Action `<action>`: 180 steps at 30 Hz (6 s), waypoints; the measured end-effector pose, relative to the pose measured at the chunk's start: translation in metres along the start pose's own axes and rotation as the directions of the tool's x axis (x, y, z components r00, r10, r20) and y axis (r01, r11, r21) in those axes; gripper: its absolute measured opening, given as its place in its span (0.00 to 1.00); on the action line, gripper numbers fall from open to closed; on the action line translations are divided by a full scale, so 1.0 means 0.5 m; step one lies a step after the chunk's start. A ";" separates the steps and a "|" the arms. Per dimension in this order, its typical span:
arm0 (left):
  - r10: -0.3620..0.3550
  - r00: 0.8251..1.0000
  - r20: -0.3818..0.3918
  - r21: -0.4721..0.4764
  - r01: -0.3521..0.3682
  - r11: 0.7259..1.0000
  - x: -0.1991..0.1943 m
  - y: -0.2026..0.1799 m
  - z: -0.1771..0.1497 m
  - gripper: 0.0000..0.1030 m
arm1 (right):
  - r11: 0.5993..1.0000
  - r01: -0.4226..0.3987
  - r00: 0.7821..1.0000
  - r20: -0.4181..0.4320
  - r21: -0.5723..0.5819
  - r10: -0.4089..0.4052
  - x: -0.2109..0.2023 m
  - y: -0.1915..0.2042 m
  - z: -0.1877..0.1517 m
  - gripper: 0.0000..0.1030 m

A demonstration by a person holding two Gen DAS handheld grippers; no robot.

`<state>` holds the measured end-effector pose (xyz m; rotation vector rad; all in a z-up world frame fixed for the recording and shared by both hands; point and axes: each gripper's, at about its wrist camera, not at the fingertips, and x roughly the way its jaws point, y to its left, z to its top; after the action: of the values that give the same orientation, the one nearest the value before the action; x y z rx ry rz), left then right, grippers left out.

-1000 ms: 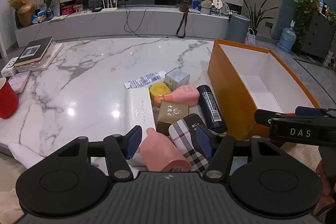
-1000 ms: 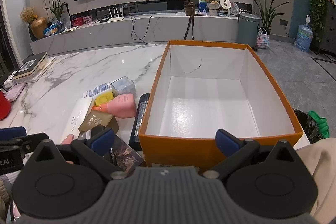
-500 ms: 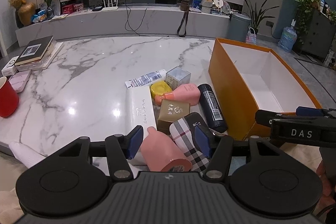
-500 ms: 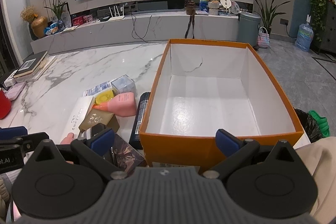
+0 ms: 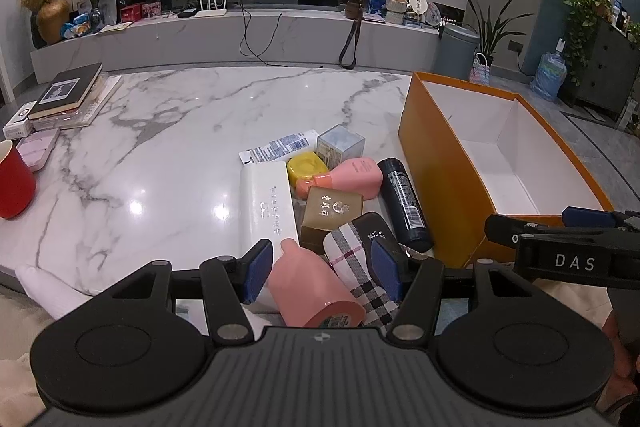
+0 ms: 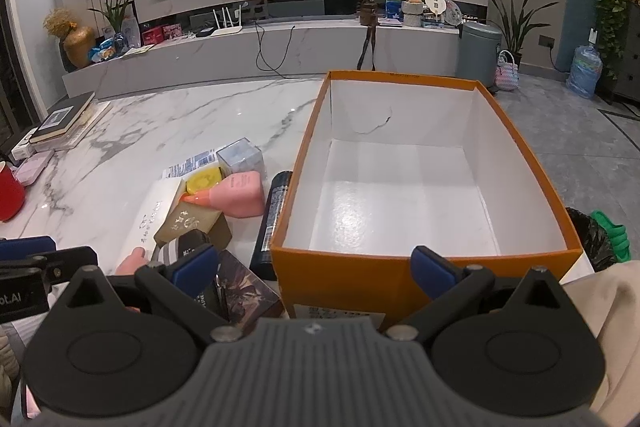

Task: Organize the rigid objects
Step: 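Move left gripper to the pink bottle while right gripper approaches the plaid box, then grasp the pink bottle with left gripper while right gripper grasps the plaid box, then lift and carry the pink bottle and plaid box over the orange box, then lower both items into the orange box and open both grippers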

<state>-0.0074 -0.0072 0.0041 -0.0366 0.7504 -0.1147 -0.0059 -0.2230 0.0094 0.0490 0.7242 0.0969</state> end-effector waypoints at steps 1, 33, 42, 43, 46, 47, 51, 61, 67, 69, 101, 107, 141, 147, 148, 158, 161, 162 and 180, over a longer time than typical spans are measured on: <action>0.000 1.000 0.000 0.001 0.000 1.000 0.000 0.000 0.000 0.66 | 1.000 0.000 1.000 -0.001 -0.001 0.000 0.001 0.000 0.000 0.98; -0.245 0.898 -0.366 -0.388 0.092 0.917 0.150 0.126 0.009 0.63 | 0.948 -0.312 0.923 -0.259 -0.066 0.286 0.135 0.108 -0.022 0.50; -0.282 0.868 -0.408 -0.446 0.079 0.891 0.197 0.142 0.012 0.68 | 0.938 -0.342 0.908 -0.275 -0.051 0.316 0.177 0.109 -0.031 0.51; -0.276 0.866 -0.417 -0.440 0.073 0.895 0.205 0.140 0.011 0.68 | 0.938 -0.342 0.909 -0.272 -0.058 0.315 0.176 0.109 -0.032 0.51; -0.259 0.866 -0.429 -0.408 0.070 0.910 0.214 0.131 0.011 0.69 | 0.934 -0.351 0.910 -0.260 -0.066 0.323 0.172 0.104 -0.031 0.44; -0.259 0.864 -0.431 -0.405 0.071 0.912 0.215 0.132 0.011 0.70 | 0.933 -0.354 0.908 -0.258 -0.058 0.329 0.171 0.100 -0.031 0.40; -0.258 0.856 -0.447 -0.396 0.069 0.916 0.224 0.134 0.014 0.73 | 0.917 -0.398 0.895 -0.238 -0.040 0.378 0.152 0.093 -0.023 0.21; -0.212 0.849 -0.483 -0.326 0.050 0.944 0.254 0.116 0.017 0.75 | 0.900 -0.434 0.868 -0.251 0.035 0.429 0.185 0.089 -0.032 0.23; -0.218 0.856 -0.469 -0.310 0.072 0.948 0.248 0.116 0.013 0.70 | 0.892 -0.451 0.865 -0.233 0.030 0.445 0.179 0.088 -0.033 0.18; -0.219 0.862 -0.458 -0.302 0.081 0.950 0.241 0.115 0.013 0.70 | 0.893 -0.449 0.870 -0.224 0.009 0.440 0.170 0.090 -0.033 0.17; -0.445 0.825 -0.348 -0.089 0.444 0.892 0.137 -0.132 0.269 0.69 | 0.984 -0.169 0.984 0.068 0.059 0.165 0.019 -0.144 0.128 0.16; -0.383 0.796 -0.469 0.027 0.447 0.894 0.218 -0.234 0.260 0.69 | 0.978 -0.125 0.992 0.018 0.165 0.124 0.061 -0.213 0.124 0.16; -0.192 0.813 -0.550 0.386 0.451 0.804 0.303 -0.338 0.204 0.72 | 0.949 -0.107 0.978 -0.143 0.295 0.155 0.163 -0.266 0.070 0.16; -0.285 0.835 -0.470 0.319 0.462 0.827 0.255 -0.284 0.240 0.72 | 0.967 -0.074 0.979 -0.166 0.244 0.117 0.167 -0.250 0.079 0.16; -0.290 0.845 -0.449 0.304 0.450 0.840 0.250 -0.272 0.247 0.72 | 0.971 -0.069 0.979 -0.169 0.230 0.110 0.169 -0.243 0.080 0.17; -0.276 0.900 -0.339 0.110 0.329 0.938 0.257 -0.161 0.260 0.71 | 0.980 -0.106 0.972 -0.192 0.170 0.138 0.185 -0.180 0.086 0.18; -0.279 0.892 -0.355 0.066 0.322 0.944 0.272 -0.140 0.251 0.70 | 0.977 -0.125 0.969 -0.188 0.175 0.158 0.186 -0.169 0.088 0.20; -0.286 0.888 -0.359 0.050 0.325 0.945 0.276 -0.134 0.247 0.70 | 0.975 -0.130 0.968 -0.191 0.182 0.165 0.186 -0.168 0.088 0.20; -0.309 0.867 -0.391 -0.001 0.335 0.942 0.273 -0.102 0.182 0.70 | 0.993 -0.003 0.945 -0.324 0.114 0.040 0.194 -0.198 0.087 0.46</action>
<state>0.1488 -0.0747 -0.0182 -0.0777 1.1336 -0.4787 0.1023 -0.3116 -0.0297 0.1510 1.0605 0.0864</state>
